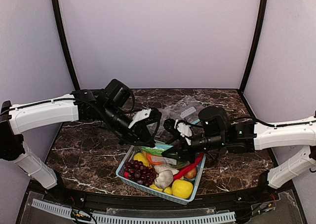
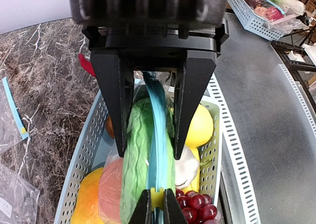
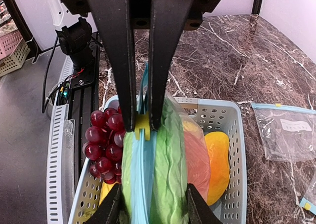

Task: Place the food in the zip-top bag and seal the zipper
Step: Hold the zipper food storage bag over the bin, then zip the zipper of the food storage bag.

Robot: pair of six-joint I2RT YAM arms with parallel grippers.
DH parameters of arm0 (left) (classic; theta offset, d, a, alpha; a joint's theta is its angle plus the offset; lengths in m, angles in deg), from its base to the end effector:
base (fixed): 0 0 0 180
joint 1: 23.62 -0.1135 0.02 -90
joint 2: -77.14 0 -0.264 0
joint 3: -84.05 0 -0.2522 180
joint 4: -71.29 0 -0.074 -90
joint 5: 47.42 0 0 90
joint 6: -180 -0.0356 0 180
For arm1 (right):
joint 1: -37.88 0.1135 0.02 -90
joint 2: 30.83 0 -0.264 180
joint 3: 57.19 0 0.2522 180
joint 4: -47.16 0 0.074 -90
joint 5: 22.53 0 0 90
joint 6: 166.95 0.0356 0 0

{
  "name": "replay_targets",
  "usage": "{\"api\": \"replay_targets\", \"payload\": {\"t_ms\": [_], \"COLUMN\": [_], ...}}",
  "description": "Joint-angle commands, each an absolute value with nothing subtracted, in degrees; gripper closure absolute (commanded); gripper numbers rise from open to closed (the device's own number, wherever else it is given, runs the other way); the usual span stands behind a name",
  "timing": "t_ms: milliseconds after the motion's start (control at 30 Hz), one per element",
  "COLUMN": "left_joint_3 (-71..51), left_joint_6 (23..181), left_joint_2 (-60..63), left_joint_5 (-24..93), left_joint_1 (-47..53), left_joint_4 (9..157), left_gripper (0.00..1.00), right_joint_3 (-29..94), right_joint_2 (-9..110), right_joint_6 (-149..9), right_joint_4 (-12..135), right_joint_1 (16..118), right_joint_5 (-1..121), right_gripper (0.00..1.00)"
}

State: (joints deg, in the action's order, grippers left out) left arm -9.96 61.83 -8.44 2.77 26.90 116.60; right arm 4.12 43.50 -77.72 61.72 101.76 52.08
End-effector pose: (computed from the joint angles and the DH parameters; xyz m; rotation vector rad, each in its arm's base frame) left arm 0.1882 -0.2643 0.3070 1.7356 1.5685 -1.0079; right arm 0.1194 0.2649 0.2607 -1.3085 1.7361 0.9364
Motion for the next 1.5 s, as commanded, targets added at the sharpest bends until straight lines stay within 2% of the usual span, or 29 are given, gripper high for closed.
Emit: {"api": "replay_targets", "payload": {"t_ms": [0, 567, 1467], "left_joint_3": [-12.8, -13.9, -14.8], "left_joint_6": [60.9, 59.0, 59.0], "left_joint_2": [-5.2, -5.0, -4.4], "left_joint_5": [11.7, 21.4, 23.1], "left_joint_1": [24.0, 24.0, 22.6], "left_joint_4": [125.1, 126.4, 126.0], "left_gripper": [0.99, 0.99, 0.99], "right_joint_3": [3.0, 3.2, 1.3], "right_joint_2": [40.5, 37.3, 33.9], "right_joint_6": [-77.8, -77.2, -76.9], "right_joint_4": [68.4, 73.3, 74.4], "right_joint_1": [101.9, 101.9, 101.9], "right_joint_5": [50.8, 53.1, 55.1], "right_gripper": [1.00, 1.00, 1.00]}}
